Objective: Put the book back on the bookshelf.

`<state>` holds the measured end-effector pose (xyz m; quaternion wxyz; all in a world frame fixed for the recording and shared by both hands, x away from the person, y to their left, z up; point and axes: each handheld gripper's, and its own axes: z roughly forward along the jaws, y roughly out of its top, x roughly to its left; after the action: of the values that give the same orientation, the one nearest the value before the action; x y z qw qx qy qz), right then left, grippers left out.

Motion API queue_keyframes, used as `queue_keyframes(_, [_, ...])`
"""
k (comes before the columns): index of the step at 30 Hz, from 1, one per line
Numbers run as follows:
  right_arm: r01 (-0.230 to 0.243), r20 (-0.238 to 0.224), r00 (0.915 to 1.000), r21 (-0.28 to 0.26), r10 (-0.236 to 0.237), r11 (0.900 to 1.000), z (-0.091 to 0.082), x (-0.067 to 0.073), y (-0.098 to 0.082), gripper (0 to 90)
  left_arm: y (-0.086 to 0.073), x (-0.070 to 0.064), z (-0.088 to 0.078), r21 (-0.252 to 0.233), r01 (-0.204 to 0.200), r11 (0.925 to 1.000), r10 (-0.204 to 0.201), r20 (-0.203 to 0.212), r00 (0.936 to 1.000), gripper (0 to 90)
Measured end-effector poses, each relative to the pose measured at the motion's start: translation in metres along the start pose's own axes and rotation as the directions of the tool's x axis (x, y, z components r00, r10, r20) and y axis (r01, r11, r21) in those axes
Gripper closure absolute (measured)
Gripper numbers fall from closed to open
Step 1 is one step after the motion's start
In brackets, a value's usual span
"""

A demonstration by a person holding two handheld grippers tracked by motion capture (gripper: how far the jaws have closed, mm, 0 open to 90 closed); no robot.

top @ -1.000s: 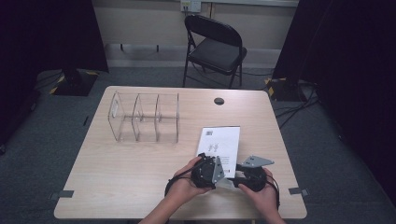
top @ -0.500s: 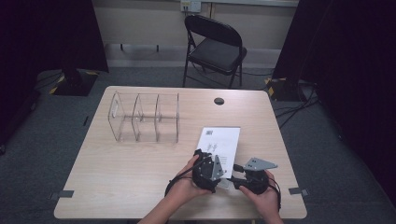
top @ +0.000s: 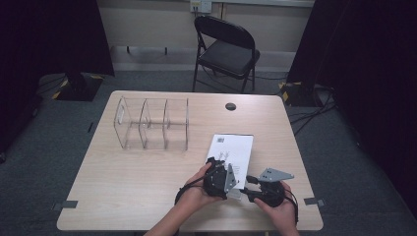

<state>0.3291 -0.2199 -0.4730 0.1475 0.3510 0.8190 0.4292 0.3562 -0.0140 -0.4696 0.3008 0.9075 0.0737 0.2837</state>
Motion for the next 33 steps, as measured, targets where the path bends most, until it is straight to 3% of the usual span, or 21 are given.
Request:
queue_keyframes(3, [0.024,0.018,0.9995,0.002,-0.024,1.0,0.0,0.001,0.0,46.9,0.0,0.001,0.0,-0.009,-0.009,0.9999,0.009,-0.004,0.9999,18.5])
queue_keyframes(7, [0.011,0.011,0.9999,0.01,-0.011,1.0,0.0,-0.003,-0.002,38.2,0.002,-0.004,-0.001,-0.019,-0.022,0.9996,0.022,-0.011,0.9997,23.1])
queue_keyframes(10, [0.034,0.034,0.9988,0.039,-0.035,0.999,-0.001,-0.008,-0.007,34.7,0.003,-0.004,-0.002,-0.039,-0.046,0.9982,0.045,-0.017,0.9988,25.2])
queue_keyframes(11, [0.038,0.03,0.9988,0.057,-0.04,0.998,-0.002,-0.011,-0.011,31.1,0.004,-0.004,-0.003,-0.038,-0.073,0.9967,0.072,-0.022,0.9972,27.1])
queue_keyframes(14, [0.018,0.015,0.9997,0.071,-0.019,0.997,-0.002,-0.015,-0.015,27.8,0.004,-0.006,-0.005,-0.024,-0.091,0.9956,0.091,-0.02,0.9957,30.8])
queue_keyframes(15, [0.026,0.008,0.9996,0.098,-0.027,0.995,-0.002,-0.018,-0.019,26.9,0.006,-0.005,-0.006,-0.029,-0.103,0.9942,0.103,-0.022,0.9945,31.5])
queue_keyframes(19, [0.034,-0.018,0.9993,0.13,-0.032,0.991,-0.001,-0.025,-0.025,25.2,0.008,-0.003,-0.008,-0.019,-0.09,0.9958,0.09,-0.011,0.9959,32.2])
queue_keyframes(21, [0.032,-0.022,0.9993,0.126,-0.03,0.992,-0.001,-0.026,-0.027,24.8,0.009,-0.002,-0.009,-0.024,-0.09,0.9957,0.09,-0.009,0.9959,33.5])
queue_keyframes(22, [0.036,-0.022,0.9992,0.122,-0.034,0.992,-0.001,-0.026,-0.027,24.4,0.01,-0.001,-0.011,0.005,-0.107,0.9943,0.107,-0.006,0.9942,34.3])
queue_keyframes(24, [0.04,-0.023,0.999,0.122,-0.038,0.992,-0.001,-0.026,-0.028,23.7,0.012,0.0,-0.011,-0.004,-0.086,0.9963,0.086,-0.007,0.9963,34.5])
queue_keyframes(27, [0.086,-0.016,0.9963,0.125,-0.084,0.988,0.002,-0.023,-0.028,18.5,0.017,0.004,-0.013,0.011,-0.09,0.9958,0.09,0.007,0.9959,35.2])
queue_keyframes(33, [0.082,-0.014,0.9966,0.113,-0.081,0.99,0.005,-0.022,-0.028,16.9,0.027,0.011,-0.016,0.043,-0.085,0.9954,0.084,0.029,0.9961,37.0])
